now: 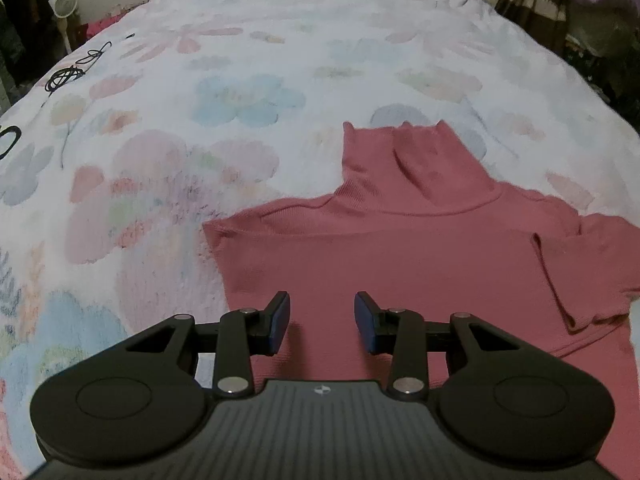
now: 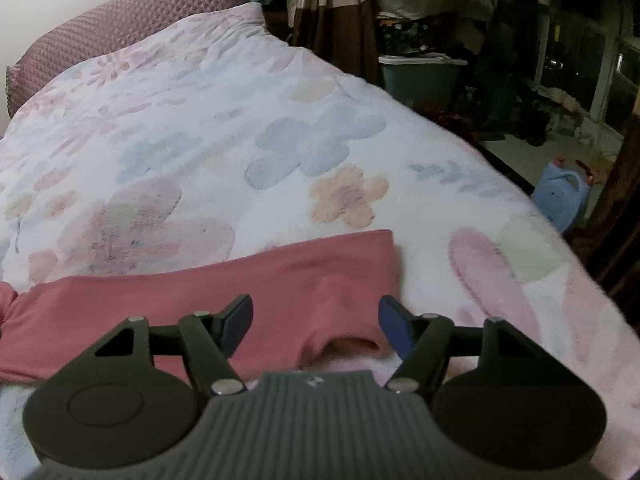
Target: Fold small clothes
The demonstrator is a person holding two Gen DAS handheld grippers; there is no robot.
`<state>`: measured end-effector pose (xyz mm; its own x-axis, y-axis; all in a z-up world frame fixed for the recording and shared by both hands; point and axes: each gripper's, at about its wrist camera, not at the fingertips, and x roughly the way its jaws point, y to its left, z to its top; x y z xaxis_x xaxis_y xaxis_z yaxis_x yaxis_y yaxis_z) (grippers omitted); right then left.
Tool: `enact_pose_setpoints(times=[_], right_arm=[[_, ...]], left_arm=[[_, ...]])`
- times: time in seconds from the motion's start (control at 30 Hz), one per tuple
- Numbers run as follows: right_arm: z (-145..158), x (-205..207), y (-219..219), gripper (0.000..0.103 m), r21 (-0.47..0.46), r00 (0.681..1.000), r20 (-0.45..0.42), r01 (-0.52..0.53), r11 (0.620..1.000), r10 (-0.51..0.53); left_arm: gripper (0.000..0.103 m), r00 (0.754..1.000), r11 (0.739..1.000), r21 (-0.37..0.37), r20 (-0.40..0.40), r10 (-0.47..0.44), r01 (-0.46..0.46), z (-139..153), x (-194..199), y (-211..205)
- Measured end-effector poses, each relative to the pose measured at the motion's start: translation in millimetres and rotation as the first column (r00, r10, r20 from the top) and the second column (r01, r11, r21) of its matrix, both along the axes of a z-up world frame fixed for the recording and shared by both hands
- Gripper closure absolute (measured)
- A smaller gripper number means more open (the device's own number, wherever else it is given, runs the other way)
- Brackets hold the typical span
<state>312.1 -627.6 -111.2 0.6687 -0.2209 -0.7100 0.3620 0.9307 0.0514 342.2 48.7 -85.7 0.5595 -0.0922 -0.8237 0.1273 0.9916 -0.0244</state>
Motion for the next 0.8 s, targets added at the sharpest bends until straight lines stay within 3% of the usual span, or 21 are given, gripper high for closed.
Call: enact_pose_setpoints(times=[0.13, 0.3, 0.37, 0.4, 0.43, 0.47, 0.63, 0.8], right_arm=[[-16, 20, 5, 0.037, -0.008, 0.999, -0.01, -0.037, 0.999, 0.037], [-41, 38, -1, 0.042, -0.054, 0.995, -0.096, 0.009, 0.999, -0.014], [-48, 40, -6, 0.07, -0.055, 0.993, -0.118, 0.022, 0.998, -0.029], [-49, 40, -7, 0.079, -0.056, 0.992, -0.123, 0.03, 0.998, -0.037], [-49, 40, -9, 0.096, -0.048, 0.992, -0.119, 0.04, 0.998, -0.045], [-47, 40, -11, 0.098, -0.036, 0.992, -0.117, 0.045, 0.998, -0.049], [-18, 32, 1, 0.101, -0.033, 0.998, -0.059, 0.026, 0.999, -0.028], [48, 26, 40, 0.101, 0.041, 0.996, 0.063, -0.057, 0.998, 0.054]], left_arm=[[0.059, 1.0, 1.0, 0.014, -0.017, -0.002, 0.003, -5, 3, -2], [0.059, 0.999, 1.0, 0.007, -0.038, -0.003, 0.003, -10, 7, -5], [0.059, 0.999, 1.0, 0.009, -0.042, -0.004, 0.004, -11, 7, -6], [0.059, 0.999, 1.0, 0.006, -0.043, -0.004, 0.005, -11, 7, -6], [0.059, 0.999, 1.0, 0.001, -0.042, -0.006, 0.006, -11, 6, -6], [0.059, 0.999, 1.0, -0.004, -0.04, -0.009, 0.009, -10, 5, -6], [0.059, 1.0, 1.0, -0.028, -0.019, -0.009, 0.008, 0, 1, 1], [0.059, 1.0, 0.997, -0.08, -0.008, 0.013, -0.013, 14, -5, 18]])
